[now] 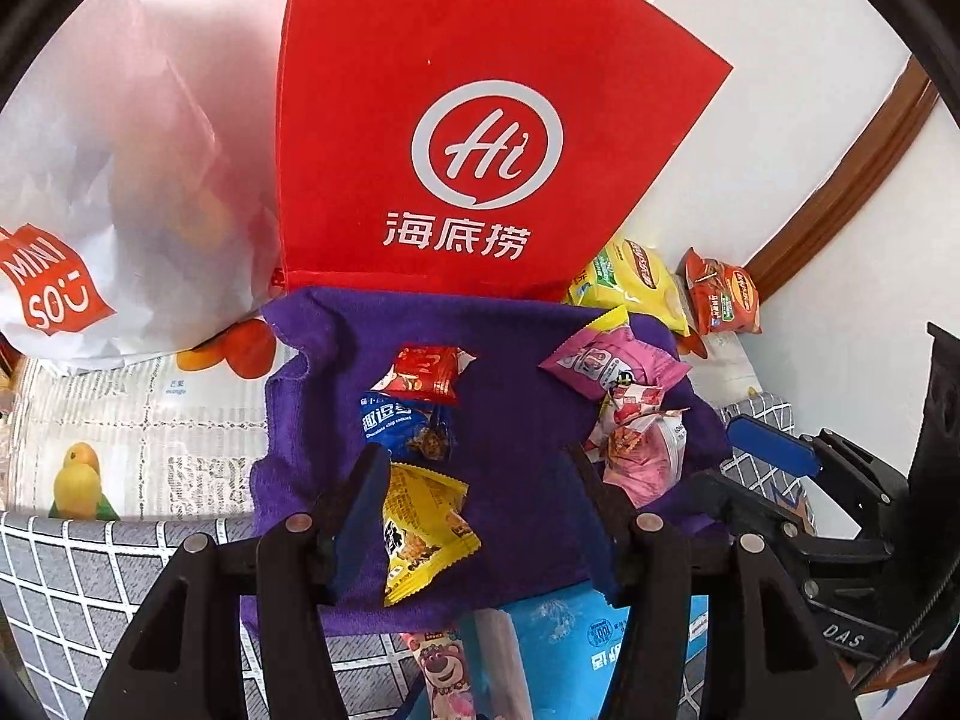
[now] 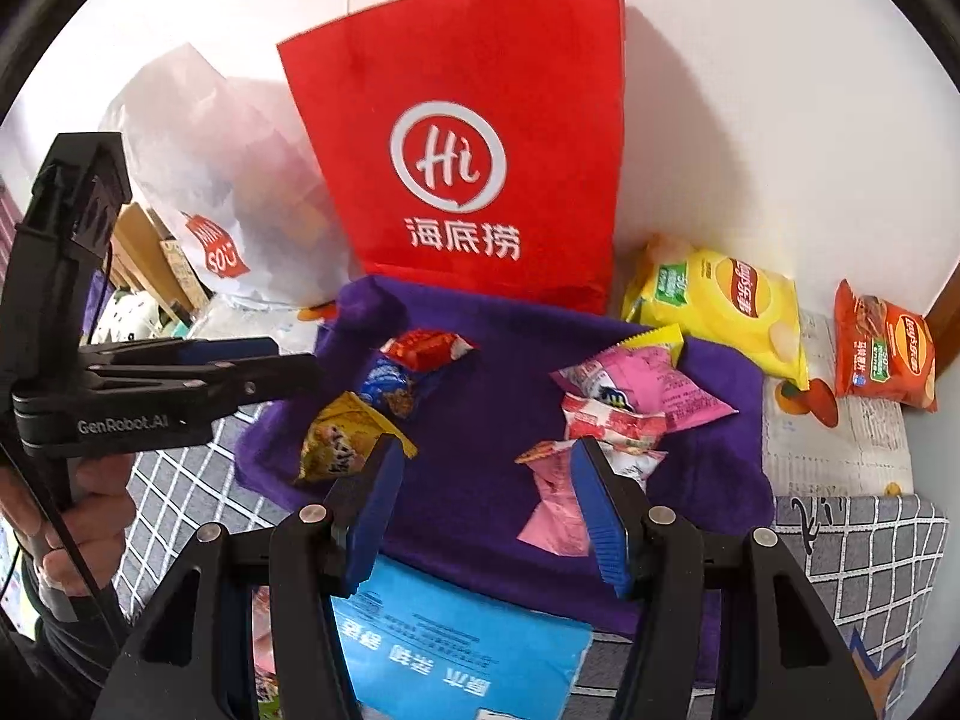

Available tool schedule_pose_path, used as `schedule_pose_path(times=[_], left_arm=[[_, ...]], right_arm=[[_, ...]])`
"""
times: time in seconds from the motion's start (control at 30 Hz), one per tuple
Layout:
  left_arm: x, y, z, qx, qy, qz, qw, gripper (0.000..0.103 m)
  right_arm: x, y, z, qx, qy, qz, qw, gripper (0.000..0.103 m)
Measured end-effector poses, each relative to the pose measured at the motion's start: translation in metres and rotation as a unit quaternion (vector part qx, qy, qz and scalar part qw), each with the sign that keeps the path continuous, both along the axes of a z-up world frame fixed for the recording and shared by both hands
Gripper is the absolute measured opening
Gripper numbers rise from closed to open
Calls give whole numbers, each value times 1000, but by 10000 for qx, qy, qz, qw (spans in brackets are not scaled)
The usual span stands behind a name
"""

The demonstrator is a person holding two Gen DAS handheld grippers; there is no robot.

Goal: Organize snacks
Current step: 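Open the left gripper to drop the red packet onto the towel, then move both open grippers back to the snacks beside the blue tissue pack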

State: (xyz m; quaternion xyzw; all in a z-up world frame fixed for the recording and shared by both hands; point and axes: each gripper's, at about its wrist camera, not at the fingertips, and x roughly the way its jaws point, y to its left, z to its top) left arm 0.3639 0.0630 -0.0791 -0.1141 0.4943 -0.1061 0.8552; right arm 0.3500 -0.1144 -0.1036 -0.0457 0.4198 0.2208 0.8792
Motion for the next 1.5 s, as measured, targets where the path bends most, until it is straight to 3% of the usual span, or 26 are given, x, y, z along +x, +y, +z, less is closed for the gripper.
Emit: schedule_pose_path(times=[0.23,0.37,0.6,0.87,1.13,1.27,1.4,1.5], left_arm=[[-7,2,9,-27,-48,16,10000,56],[-8,4,12,-112,-34,20,9999,56],[-17,6,24,-210,-125,-3,9997,56],[-35,-4,46,-211,-354,-159,9990,55],[-66,-18,76,-102,-807,-355,9960,55],[-78,-29,88,68,-989,-429,9941,56],[-99,-27,87,-85,-862,-508,9949,56],[-117,-19,79,62,-800,-383,9960,56]], right_arm=[[-20,21,10,-154,-533,220,9982,58],[-27,22,12,-128,-523,228,9983,59],[-46,-13,15,416,-432,-461,9971,59],[-91,-46,17,101,-869,-1304,9876,59],[-133,-51,-8,-356,-487,-1216,9907,59],[-155,-54,-12,-309,-452,-1213,9911,59],[-171,-55,-20,-208,-360,-1153,9925,59],[-179,-52,-26,-139,-284,-1148,9929,59]])
